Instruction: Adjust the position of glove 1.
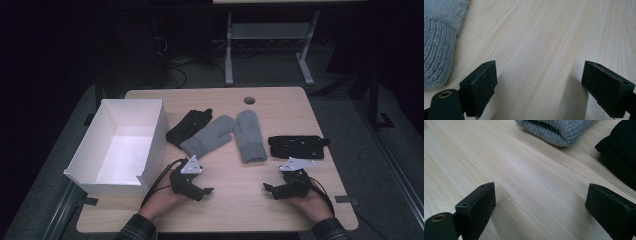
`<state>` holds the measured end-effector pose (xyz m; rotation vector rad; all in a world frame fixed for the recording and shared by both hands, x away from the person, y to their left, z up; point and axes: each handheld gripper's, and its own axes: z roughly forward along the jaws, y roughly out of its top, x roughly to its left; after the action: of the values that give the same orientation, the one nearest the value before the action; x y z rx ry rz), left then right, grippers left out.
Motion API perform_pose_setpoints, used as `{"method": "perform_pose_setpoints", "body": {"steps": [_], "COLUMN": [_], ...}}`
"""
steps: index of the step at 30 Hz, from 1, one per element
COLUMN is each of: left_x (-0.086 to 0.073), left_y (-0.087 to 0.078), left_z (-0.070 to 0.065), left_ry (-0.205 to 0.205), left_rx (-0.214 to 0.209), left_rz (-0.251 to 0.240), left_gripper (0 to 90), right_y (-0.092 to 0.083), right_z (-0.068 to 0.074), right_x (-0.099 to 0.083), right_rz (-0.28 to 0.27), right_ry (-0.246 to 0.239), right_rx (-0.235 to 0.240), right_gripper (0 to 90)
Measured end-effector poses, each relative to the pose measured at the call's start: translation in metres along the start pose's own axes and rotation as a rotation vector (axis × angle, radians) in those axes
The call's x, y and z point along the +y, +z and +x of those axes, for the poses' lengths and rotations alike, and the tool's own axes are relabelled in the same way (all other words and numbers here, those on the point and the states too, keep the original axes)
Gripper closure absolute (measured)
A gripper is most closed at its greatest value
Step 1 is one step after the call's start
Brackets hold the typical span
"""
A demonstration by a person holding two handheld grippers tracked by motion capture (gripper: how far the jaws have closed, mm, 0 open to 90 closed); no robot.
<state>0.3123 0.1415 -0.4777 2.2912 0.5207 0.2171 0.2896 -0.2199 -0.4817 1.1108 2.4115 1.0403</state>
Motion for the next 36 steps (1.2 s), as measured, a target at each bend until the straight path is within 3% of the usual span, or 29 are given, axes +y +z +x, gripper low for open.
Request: {"method": "perform_pose_setpoints", "body": {"steps": [5, 8, 9, 10, 12, 13, 14, 15, 16, 17, 20, 24, 29, 36], "left_x": [0.000, 0.000, -0.001, -0.001, -0.001, -0.001, -0.001, -0.001, 0.000, -0.001, -0.002, -0.004, -0.006, -0.006], "left_y": [0.000, -0.001, -0.001, -0.001, -0.002, -0.002, -0.002, -0.002, -0.001, -0.001, -0.002, -0.004, -0.008, -0.008], "left_z": [0.001, 0.000, 0.000, 0.001, 0.002, 0.002, 0.003, 0.003, 0.003, 0.003, 0.003, 0.002, 0.003, 0.002], "left_ry": [0.006, -0.006, -0.009, -0.004, 0.007, 0.007, 0.012, 0.012, 0.008, 0.010, 0.002, 0.003, 0.010, 0.006], "left_rx": [0.000, 0.002, 0.003, 0.003, 0.006, 0.006, 0.001, 0.001, -0.002, -0.005, -0.005, -0.003, -0.004, -0.006], "left_rz": [0.004, 0.001, 0.000, 0.004, 0.005, 0.005, 0.006, 0.006, -0.002, -0.002, -0.006, -0.002, 0.002, 0.003], "left_gripper": [12.4, 12.4, 12.4, 12.4, 12.4, 12.4, 12.3, 12.3, 12.3, 12.4, 12.4, 12.4, 12.4, 12.3], "right_y": [0.000, -0.002, -0.005, -0.005, -0.011, -0.013, -0.014, -0.014, -0.012, -0.007, -0.003, 0.000, 0.009, 0.031], "right_z": [0.000, 0.002, 0.003, 0.003, 0.001, -0.001, -0.003, -0.003, -0.005, -0.008, -0.011, -0.016, -0.022, -0.036], "right_x": [0.000, 0.004, 0.008, 0.008, 0.014, 0.017, 0.024, 0.024, 0.027, 0.032, 0.041, 0.051, 0.069, 0.090], "right_rz": [0.003, 0.020, 0.027, 0.027, -0.003, -0.019, -0.033, -0.033, -0.042, -0.033, -0.033, -0.047, -0.062, -0.066], "right_ry": [-0.006, -0.007, -0.008, -0.008, -0.013, -0.006, -0.009, -0.009, -0.012, -0.010, -0.017, -0.009, -0.036, -0.036], "right_rx": [0.004, 0.017, 0.015, 0.015, 0.012, 0.020, 0.022, 0.022, 0.032, 0.054, 0.069, 0.085, 0.100, 0.112], "right_gripper": [10.0, 17.5, 26.2, 26.2, 39.1, 46.7, 61.1, 61.1, 66.6, 77.8, 88.7, 90.0, 90.0, 90.0]}}
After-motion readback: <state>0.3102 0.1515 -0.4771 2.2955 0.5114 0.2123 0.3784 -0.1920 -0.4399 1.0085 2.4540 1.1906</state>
